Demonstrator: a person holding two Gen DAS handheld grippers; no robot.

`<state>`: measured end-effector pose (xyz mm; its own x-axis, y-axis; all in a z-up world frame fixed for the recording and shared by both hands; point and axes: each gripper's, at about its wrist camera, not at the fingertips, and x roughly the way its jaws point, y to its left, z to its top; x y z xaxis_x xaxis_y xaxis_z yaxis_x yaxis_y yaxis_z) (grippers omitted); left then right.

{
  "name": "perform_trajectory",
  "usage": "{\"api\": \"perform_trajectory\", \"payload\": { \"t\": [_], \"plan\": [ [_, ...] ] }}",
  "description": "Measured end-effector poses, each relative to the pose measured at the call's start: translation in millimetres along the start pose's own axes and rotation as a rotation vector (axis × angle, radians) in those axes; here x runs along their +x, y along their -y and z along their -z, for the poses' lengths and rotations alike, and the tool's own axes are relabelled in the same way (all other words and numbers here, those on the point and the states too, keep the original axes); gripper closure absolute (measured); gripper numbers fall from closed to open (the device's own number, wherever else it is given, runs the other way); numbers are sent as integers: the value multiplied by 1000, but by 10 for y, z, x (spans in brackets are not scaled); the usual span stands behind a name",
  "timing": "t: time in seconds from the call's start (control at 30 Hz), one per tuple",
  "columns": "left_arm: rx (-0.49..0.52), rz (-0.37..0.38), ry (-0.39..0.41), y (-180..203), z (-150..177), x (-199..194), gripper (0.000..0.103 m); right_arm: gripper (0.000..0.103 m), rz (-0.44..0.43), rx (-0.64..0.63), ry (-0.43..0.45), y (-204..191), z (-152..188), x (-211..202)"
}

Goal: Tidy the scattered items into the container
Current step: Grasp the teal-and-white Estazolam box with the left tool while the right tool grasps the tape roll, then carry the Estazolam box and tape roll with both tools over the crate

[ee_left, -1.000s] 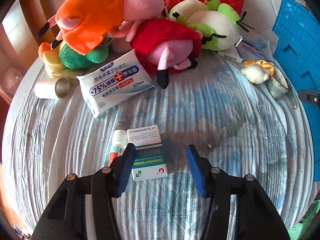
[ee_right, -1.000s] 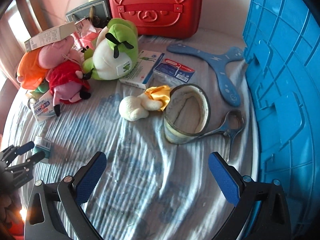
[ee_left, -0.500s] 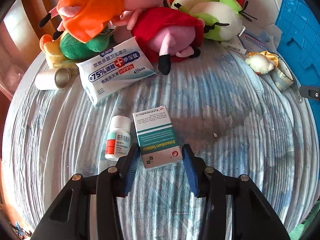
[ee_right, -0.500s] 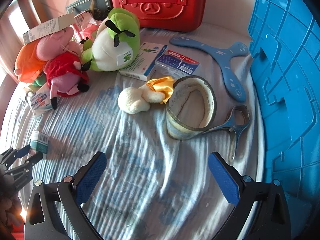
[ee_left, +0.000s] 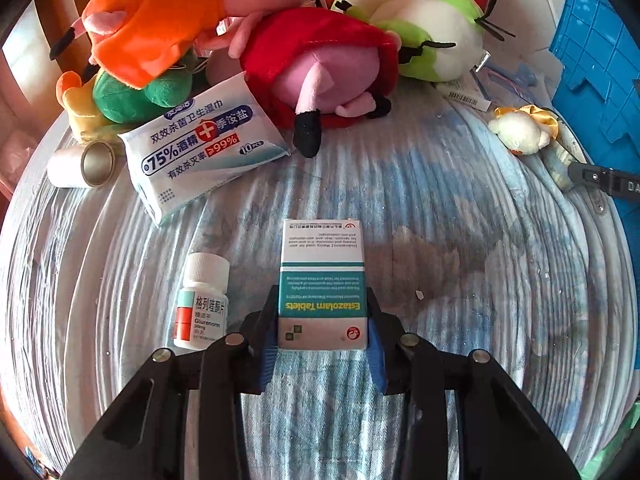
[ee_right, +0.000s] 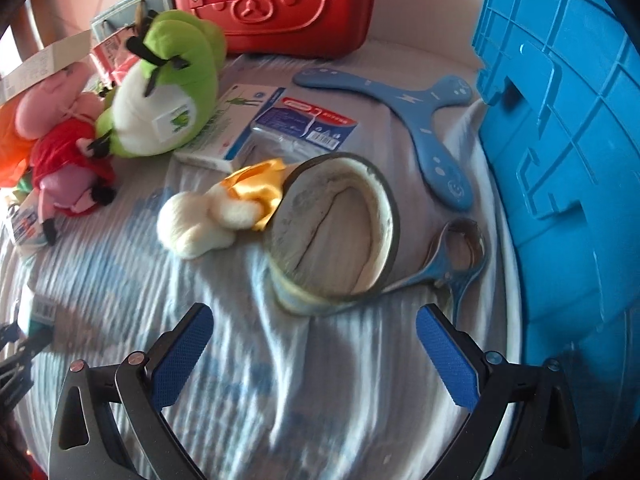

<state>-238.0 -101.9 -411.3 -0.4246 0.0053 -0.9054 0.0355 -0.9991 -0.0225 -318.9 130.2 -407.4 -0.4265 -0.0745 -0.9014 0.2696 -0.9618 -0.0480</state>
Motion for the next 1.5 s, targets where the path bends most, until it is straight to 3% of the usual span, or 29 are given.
{"api": "perform_trajectory", "payload": {
  "t": [0.43, 0.47, 0.5, 0.53, 0.73, 1.1, 1.5],
  "plan": [
    [7, 33, 22, -69, -14, -127, 67, 1, 47, -10, 0, 4, -375, 465],
    [5, 35, 25, -73, -22, -140, 67, 6, 48, -8, -3, -1, -383, 479],
    [5, 37, 28, -79, -26, -155, 67, 19, 46, -5, -6, -1, -383, 482],
    [5, 39, 30, -80, -31, -164, 67, 24, 49, -2, -9, -1, -381, 477],
    [4, 44, 38, -89, -32, -214, 67, 29, 48, -3, -12, -29, -349, 409],
    [10, 39, 80, -84, -88, -475, 67, 30, 43, 21, -15, -29, -135, 27],
    [6, 34, 188, -102, -186, -1193, 67, 30, -4, 5, 62, -119, 55, -815]
  ]
}}
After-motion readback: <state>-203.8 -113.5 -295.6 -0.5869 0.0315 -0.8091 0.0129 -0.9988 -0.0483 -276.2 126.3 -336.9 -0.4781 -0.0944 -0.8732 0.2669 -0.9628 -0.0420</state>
